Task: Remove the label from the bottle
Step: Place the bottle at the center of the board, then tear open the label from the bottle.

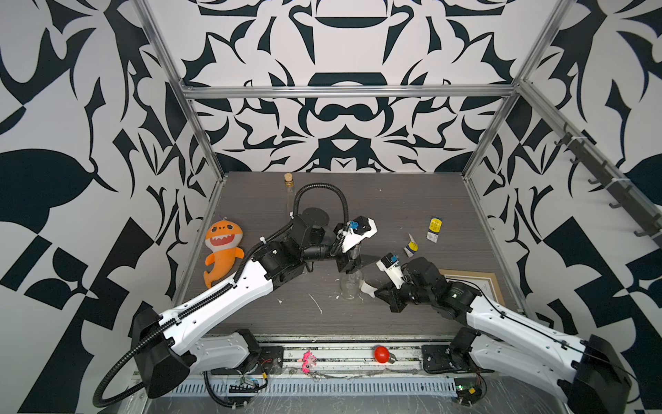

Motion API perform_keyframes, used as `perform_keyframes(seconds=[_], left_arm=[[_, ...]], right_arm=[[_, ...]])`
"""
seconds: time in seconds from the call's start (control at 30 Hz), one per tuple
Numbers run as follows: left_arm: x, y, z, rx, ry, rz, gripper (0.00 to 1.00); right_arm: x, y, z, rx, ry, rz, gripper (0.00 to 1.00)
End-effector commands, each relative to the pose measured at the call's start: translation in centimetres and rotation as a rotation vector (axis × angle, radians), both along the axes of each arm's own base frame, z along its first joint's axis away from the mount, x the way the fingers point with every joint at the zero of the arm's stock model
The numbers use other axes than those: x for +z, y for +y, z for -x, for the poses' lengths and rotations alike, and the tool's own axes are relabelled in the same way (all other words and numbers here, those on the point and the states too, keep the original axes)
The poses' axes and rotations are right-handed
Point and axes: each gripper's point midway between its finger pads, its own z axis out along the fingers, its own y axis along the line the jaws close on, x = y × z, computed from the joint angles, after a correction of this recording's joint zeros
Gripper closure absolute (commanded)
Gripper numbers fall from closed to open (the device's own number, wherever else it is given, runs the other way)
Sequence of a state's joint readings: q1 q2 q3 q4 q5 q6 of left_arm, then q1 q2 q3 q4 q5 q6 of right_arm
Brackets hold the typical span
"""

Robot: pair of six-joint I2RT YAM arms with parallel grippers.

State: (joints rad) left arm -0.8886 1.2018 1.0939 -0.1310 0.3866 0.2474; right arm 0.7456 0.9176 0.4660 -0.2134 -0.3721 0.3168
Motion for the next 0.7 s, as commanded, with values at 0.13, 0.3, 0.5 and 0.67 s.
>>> perform_keyframes(seconds=[0.13,0.3,0.5,0.67], left_arm=[[2.9,0.3,0.0,0.016,-0.042,0.049,0.01],[4.0,1.3,-1.9,0.154,-0.048,0.069,0.01],[4.9,2.7,-3.2,0.276,-0.047,0.106,0.01],[5.3,3.3,-2.4,0.271,-0.023,0.127,0.01]], right_arm=[[0.9,0.7,0.0,0.015,-0.006,-0.062,1.0],[1.0,0.9,0.3,0.028,-0.004,-0.086,1.0],[1.3,1.3,0.9,0.051,-0.005,-0.118,1.0],[1.4,1.5,0.9,0.052,-0.011,-0.134,1.0]])
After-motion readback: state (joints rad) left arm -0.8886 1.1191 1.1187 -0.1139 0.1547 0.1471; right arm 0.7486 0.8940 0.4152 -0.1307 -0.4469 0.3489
